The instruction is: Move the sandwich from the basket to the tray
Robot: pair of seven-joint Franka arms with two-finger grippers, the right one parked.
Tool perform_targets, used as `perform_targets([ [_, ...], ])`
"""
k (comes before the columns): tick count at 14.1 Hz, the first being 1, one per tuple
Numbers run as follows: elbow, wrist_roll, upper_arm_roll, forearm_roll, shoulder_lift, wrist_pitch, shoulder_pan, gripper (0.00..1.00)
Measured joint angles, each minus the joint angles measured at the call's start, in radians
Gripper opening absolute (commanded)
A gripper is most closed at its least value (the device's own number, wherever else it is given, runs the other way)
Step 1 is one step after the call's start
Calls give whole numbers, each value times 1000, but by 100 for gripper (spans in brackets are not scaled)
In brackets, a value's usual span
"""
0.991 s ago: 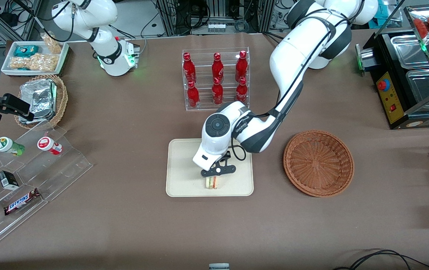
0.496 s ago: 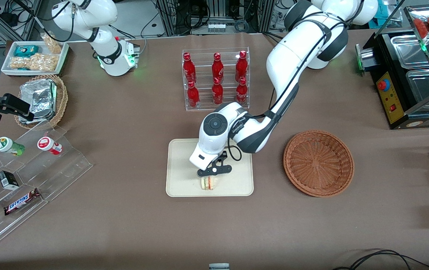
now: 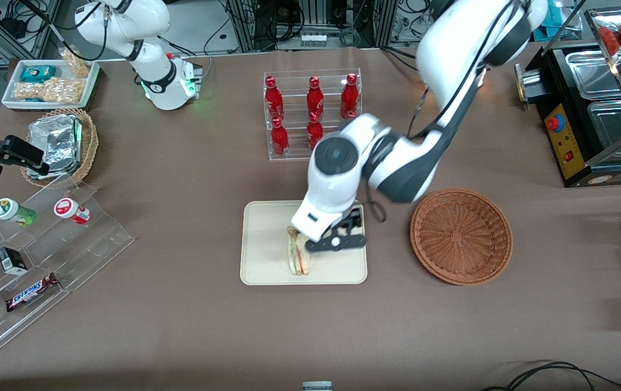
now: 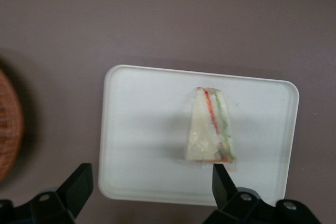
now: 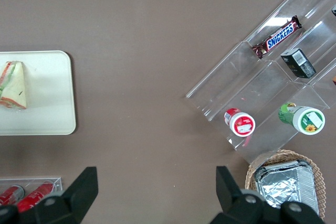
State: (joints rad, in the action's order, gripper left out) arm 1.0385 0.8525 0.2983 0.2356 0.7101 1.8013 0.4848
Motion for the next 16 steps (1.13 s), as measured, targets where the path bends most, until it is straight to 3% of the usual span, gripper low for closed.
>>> perform_targets([
  [4,298,-1,-5,-47,-260,-31,-107,100],
  [7,454,-16,-10,-57,-363,-28,-220,100],
  [16,504,-463,-15,-114,-516,-250,-492,100],
])
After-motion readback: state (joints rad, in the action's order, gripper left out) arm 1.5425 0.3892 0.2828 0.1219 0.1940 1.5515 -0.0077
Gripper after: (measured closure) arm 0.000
